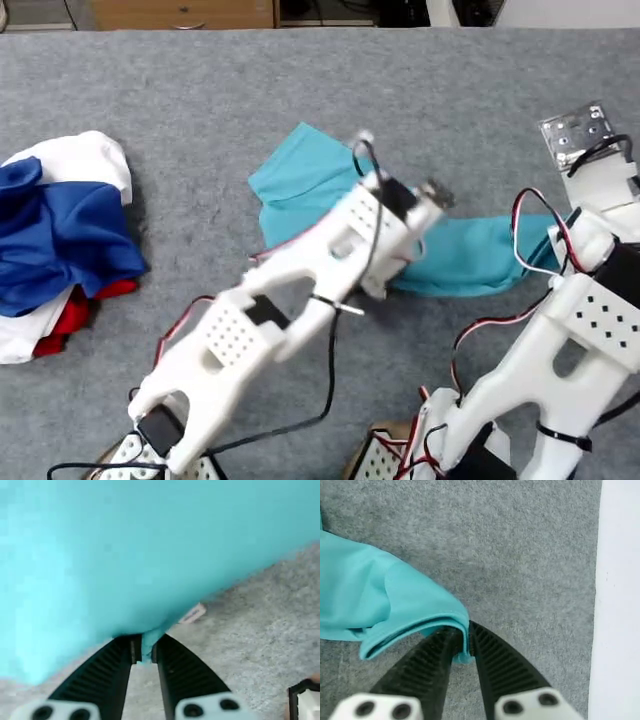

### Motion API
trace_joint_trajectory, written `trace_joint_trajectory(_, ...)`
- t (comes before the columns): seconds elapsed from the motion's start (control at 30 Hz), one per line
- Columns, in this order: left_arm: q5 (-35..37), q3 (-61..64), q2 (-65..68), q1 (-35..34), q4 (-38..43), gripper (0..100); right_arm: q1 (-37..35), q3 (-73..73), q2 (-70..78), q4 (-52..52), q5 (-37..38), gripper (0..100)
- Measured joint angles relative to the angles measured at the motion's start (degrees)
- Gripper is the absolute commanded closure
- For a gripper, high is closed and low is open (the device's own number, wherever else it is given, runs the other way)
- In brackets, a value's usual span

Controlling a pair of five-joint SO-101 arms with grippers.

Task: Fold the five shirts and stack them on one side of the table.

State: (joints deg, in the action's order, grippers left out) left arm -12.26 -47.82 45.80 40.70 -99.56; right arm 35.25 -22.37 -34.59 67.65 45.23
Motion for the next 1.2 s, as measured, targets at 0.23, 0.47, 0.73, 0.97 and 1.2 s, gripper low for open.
trace_joint_trajectory(0.23,0.0,0.1,-15.7,-10.5,-0.3,98,0.7,0.0,0.0,0.0,0.0,99.7)
trace_joint_trajectory(0.47,0.0,5.8,-35.5,-18.4,-0.5,98,0.7,0.0,0.0,0.0,-2.1,99.7)
trace_joint_trajectory(0.73,0.0,6.4,-53.5,-29.5,-0.6,98,0.5,5.6,0.0,0.0,-9.5,99.7)
trace_joint_trajectory(0.97,0.0,-1.1,-59.8,-40.3,7.2,98,-3.4,21.6,-0.5,0.0,-14.9,99.7)
trace_joint_trajectory(1.2,0.0,-8.6,-61.7,-44.0,17.5,98,-8.3,38.9,-1.1,0.0,-16.0,99.7)
